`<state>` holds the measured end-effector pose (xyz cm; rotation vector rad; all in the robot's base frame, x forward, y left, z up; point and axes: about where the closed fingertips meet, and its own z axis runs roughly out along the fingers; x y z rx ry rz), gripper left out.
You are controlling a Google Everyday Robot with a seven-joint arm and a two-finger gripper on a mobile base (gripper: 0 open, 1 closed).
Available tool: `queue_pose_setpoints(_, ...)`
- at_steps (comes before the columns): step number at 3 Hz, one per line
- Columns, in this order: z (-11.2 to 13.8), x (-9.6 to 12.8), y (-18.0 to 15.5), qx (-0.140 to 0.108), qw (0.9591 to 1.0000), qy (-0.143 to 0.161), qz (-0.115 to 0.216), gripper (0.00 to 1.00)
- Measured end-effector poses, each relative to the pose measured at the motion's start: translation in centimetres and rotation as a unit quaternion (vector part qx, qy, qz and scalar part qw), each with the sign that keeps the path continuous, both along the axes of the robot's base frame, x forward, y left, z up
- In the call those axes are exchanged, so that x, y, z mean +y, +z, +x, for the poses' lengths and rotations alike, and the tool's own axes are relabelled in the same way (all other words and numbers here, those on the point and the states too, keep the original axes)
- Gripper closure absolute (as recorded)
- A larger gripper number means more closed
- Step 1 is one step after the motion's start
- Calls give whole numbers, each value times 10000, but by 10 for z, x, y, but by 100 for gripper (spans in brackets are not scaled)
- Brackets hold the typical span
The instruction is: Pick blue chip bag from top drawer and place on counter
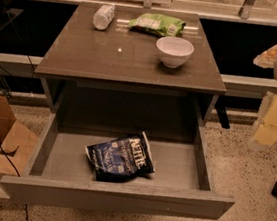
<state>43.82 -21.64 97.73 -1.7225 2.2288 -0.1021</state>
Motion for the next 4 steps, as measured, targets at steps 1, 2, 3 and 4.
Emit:
queue_pose_setpoints(1, 0, 0, 0, 0, 10000, 2, 1, 0)
queue_pose_setpoints(2, 1, 27, -13, 42, 9992, 298, 252, 0)
queue_pose_setpoints(3, 6, 62, -30, 60, 9955, 652, 682, 0)
queue_pose_setpoints(4, 13, 95, -50, 79, 9883, 981, 1161, 0)
